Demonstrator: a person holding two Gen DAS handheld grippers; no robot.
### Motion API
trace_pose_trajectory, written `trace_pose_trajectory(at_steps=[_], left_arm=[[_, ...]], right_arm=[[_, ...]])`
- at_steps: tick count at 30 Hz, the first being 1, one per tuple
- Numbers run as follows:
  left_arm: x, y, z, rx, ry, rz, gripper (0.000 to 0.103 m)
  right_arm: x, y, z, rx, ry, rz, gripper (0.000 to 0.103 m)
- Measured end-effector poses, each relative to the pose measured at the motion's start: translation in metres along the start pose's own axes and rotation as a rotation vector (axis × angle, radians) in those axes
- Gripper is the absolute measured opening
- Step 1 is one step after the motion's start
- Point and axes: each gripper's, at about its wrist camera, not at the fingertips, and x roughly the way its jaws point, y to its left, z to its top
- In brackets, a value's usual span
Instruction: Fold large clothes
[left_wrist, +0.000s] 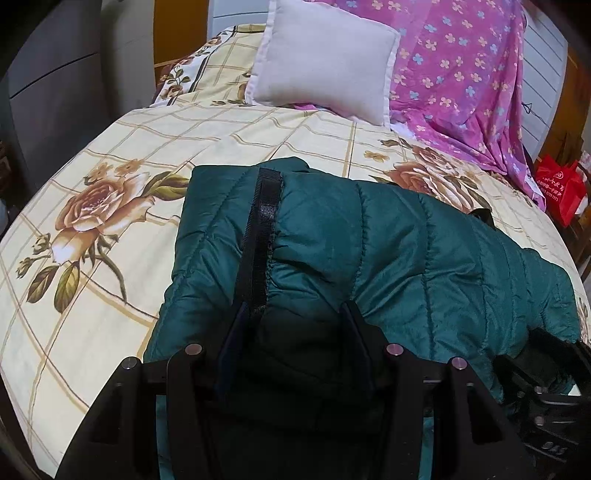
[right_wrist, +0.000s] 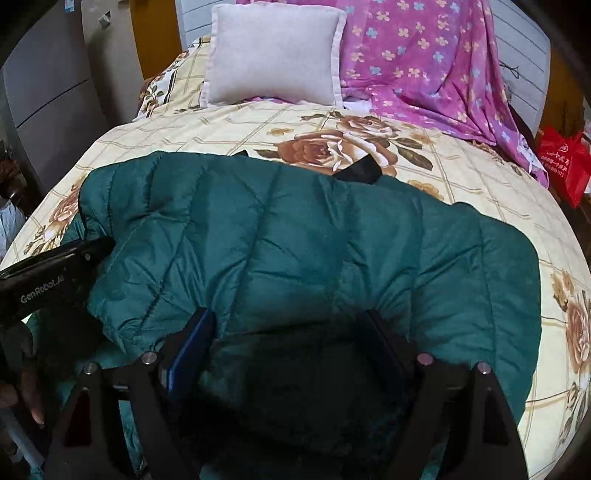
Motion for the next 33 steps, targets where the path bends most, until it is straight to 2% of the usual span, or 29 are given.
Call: trace_pose_trajectory(at_steps=[3, 5, 7, 11, 14, 17, 23, 28, 33], left_arm=[[0.000, 0.000, 0.001, -0.007, 0.005, -0.003, 0.033], [0.000, 0.001, 0.001, -0.008, 0.005, -0.002, 0.033], [0.000, 0.001, 0.002, -0.008, 0.004, 0.002, 0.033], [0.000, 0.001, 0.001, -0.008, 0.003, 0.003, 0.033], [0.001, -0.001, 0.000, -0.002, 0.004, -0.012, 0.033], [0.002, -0.006, -0.001, 0.009, 0.004, -0.019, 0.033], [0.003, -0.006, -0.001, 0.002, 0.009, -0.027, 0.033], [0.003, -0.005, -0.001, 0.007, 0.005, -0.022, 0.033], [0.003, -0.005, -0.001, 0.008, 0.004, -0.021, 0.034]], right_arm=[[-0.020, -0.015, 0.002, 0.033, -0.027, 0.035, 0.084], [-0.042, -0.034, 0.000, 0.075, -0.094, 0.024, 0.084], [-0.051, -0.054, -0.001, 0.113, -0.115, 0.000, 0.084], [-0.040, -0.088, -0.005, 0.176, -0.076, -0.047, 0.084], [-0.023, -0.100, -0.010, 0.165, -0.044, -0.101, 0.083], [-0.009, -0.109, -0.017, 0.174, -0.034, -0.105, 0.083], [-0.021, -0.104, -0.014, 0.165, -0.022, -0.143, 0.083], [-0.049, -0.090, -0.015, 0.158, -0.092, -0.097, 0.083], [-0.025, -0.085, -0.025, 0.110, -0.031, -0.141, 0.084]])
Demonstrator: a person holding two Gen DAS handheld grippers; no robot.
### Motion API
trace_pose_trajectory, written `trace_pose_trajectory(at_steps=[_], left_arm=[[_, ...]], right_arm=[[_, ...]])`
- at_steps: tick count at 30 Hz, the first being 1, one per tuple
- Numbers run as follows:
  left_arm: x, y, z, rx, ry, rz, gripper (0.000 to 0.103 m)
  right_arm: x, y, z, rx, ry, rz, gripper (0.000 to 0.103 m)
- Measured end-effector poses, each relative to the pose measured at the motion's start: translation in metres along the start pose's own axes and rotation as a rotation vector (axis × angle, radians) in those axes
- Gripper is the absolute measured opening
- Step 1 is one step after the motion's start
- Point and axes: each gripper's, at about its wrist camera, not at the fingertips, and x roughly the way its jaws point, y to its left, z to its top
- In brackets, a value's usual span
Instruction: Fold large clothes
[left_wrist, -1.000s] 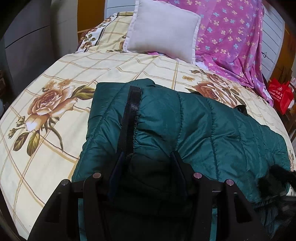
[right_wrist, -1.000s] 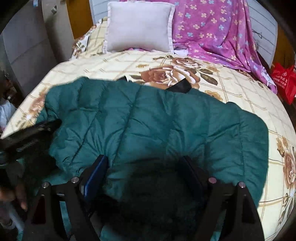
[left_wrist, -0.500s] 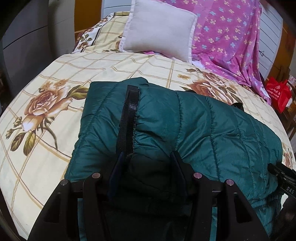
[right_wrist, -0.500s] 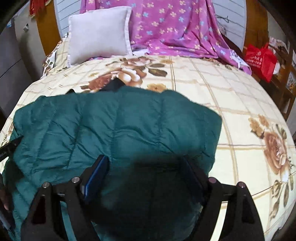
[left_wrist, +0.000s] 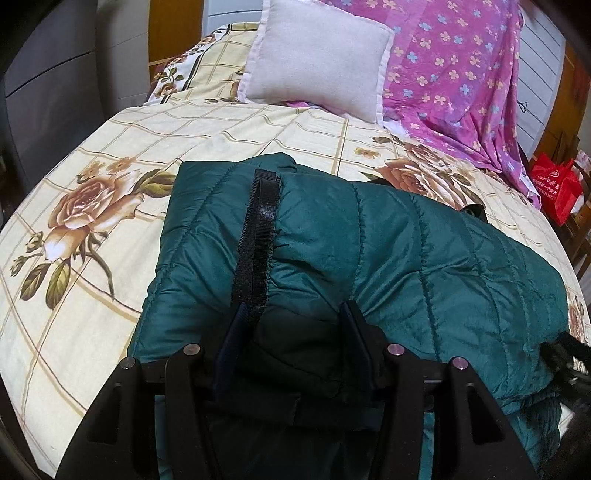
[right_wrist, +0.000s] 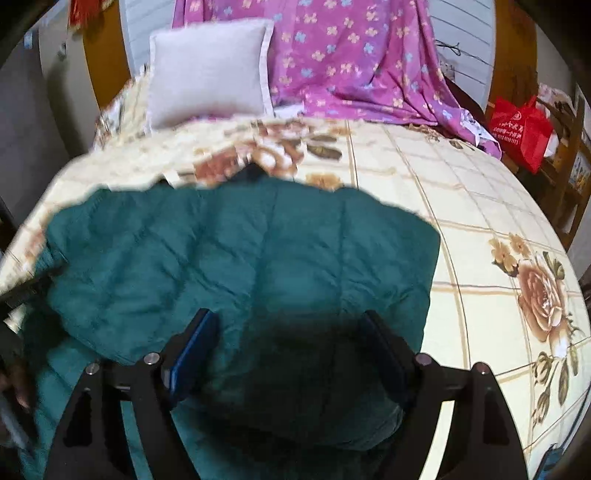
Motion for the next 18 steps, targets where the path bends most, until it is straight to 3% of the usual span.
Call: trace_pose_trajectory(at_steps=[5, 10, 14, 18], left_arm=[[0.000, -0.001, -0.001, -0.003, 0.002, -0.002, 0.034], [0.000, -0.001, -0.001, 0.003, -0.005, 0.007, 0.034], [-0.001, 0.000, -0.002, 0.009, -0.012, 0.011, 0.034], [-0.007, -0.001, -0.004, 0.014, -0.024, 0.017, 0.034]], right_arm=[[-0.003, 0.001, 0.003, 0.003, 0.030, 0.004, 0.084], [-0.030, -0.007, 0.001, 0.055, -0.046, 0.027, 0.084], [-0.006, -0.005, -0.005, 0.041, 0.012, 0.015, 0.084], [-0.003, 0.004, -0.006, 0.001, 0.011, -0.028, 0.085]])
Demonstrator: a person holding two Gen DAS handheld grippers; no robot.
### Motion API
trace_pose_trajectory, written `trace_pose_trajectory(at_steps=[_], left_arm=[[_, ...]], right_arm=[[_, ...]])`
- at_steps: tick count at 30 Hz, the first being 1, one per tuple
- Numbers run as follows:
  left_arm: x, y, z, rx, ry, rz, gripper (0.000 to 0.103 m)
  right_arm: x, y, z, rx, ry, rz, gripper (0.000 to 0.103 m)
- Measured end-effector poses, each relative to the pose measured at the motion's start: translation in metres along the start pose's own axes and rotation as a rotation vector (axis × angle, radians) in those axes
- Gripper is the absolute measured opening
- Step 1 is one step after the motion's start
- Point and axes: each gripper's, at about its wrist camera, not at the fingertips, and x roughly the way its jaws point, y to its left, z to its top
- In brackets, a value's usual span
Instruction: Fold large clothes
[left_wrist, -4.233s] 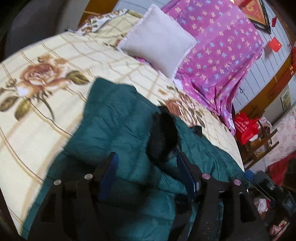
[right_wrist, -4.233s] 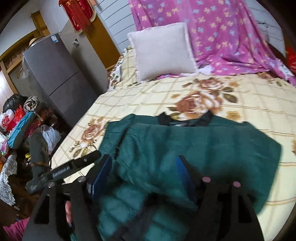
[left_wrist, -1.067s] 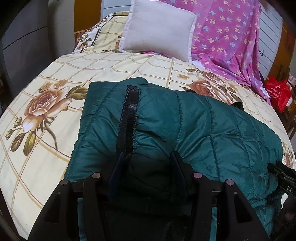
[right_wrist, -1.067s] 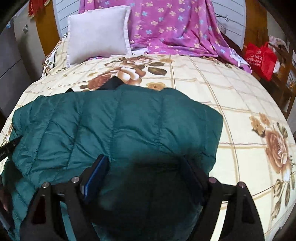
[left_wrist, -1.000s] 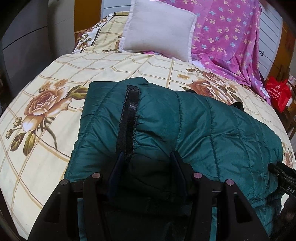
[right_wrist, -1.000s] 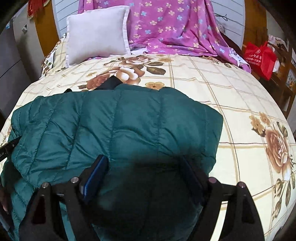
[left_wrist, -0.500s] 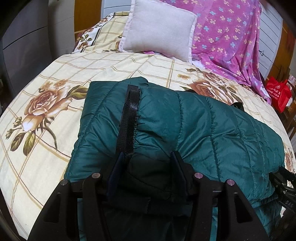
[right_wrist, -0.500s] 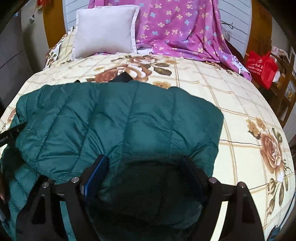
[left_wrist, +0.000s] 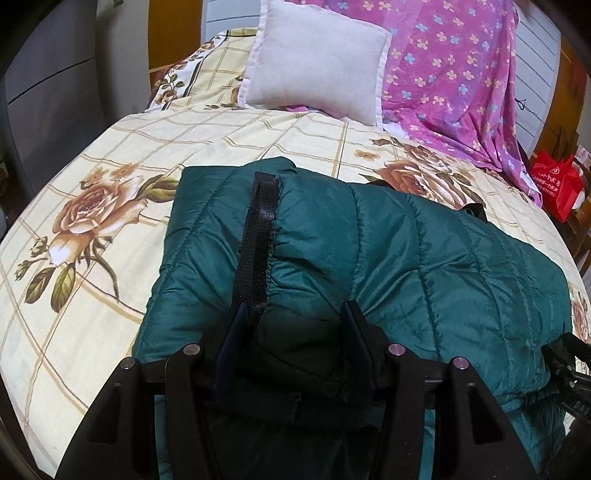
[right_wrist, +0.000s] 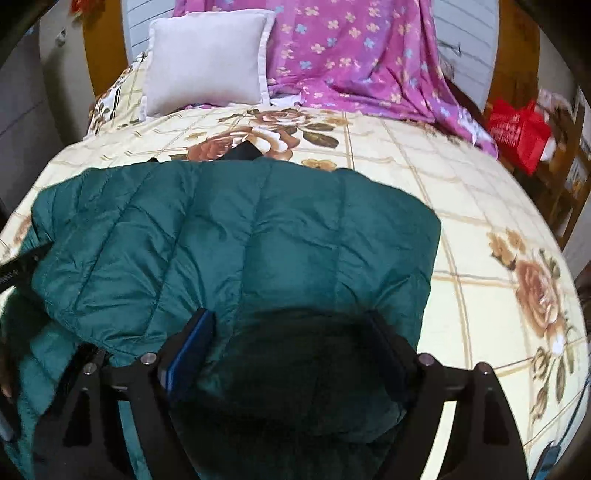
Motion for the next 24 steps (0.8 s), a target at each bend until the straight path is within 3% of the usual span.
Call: trace_pose_trajectory(at_steps=[10, 24], left_arm=[[-0.032, 0.001, -0.007, 0.007, -0.019, 0.011, 0.034], [-0.073, 0.015, -0.029, -0.003, -0.035, 0.000, 0.034]], right_arm=[[-0.043, -0.017, -0.010, 0.149, -0.023, 0.130, 0.085], [-0.069, -0.010, -0.031, 0.125, -0.006, 0.135, 0.085]])
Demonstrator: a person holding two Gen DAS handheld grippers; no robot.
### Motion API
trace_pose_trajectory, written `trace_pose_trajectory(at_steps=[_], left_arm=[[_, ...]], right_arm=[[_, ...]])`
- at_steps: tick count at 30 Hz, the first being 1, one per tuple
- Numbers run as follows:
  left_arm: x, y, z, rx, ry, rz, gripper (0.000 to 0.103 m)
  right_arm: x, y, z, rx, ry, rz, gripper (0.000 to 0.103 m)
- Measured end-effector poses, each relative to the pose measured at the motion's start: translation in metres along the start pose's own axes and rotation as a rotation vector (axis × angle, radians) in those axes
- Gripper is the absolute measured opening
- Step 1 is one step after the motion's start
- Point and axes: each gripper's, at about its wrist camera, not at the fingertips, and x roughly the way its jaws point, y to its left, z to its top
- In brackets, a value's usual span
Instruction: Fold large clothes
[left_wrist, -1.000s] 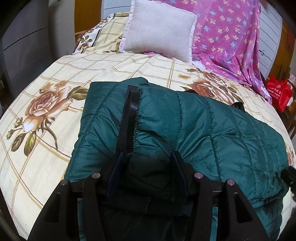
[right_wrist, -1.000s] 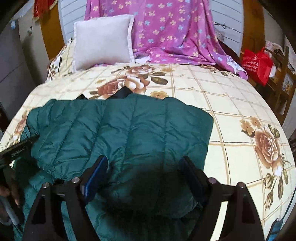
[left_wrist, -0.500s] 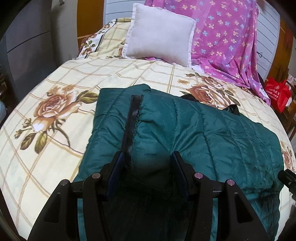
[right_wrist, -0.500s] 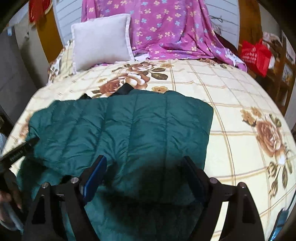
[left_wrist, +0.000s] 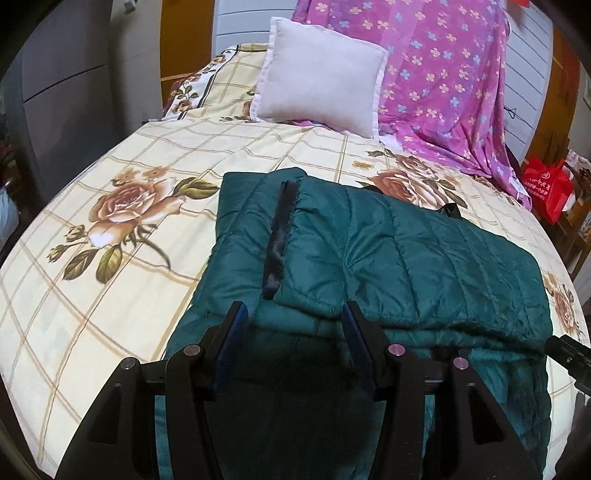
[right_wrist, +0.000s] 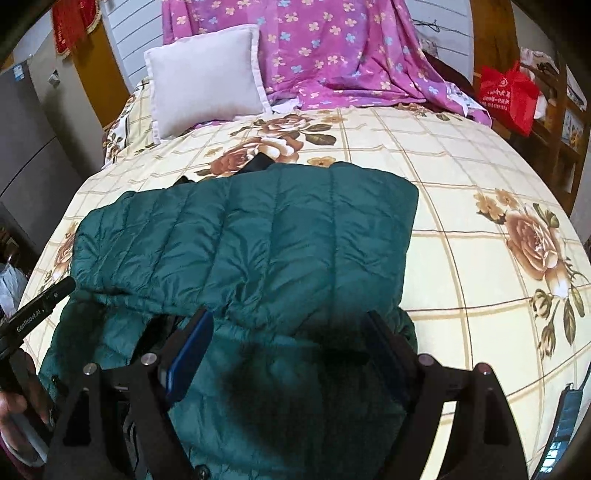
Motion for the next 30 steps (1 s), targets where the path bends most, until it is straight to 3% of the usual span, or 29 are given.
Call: trace_pose_trajectory(at_steps=[9, 30], left_arm=[[-0.025, 0.011, -0.031, 0.010, 0.027, 0.008, 0.034], [-0.074, 0.044, -0.106, 0.106, 0.065, 0.070, 0.034]], right_arm=[[-0.029, 0.005, -0.025, -0.045, 0.016, 0.002, 0.085], [-0.062, -0.008, -0.123, -0.027, 0.119, 0.009, 0.085]])
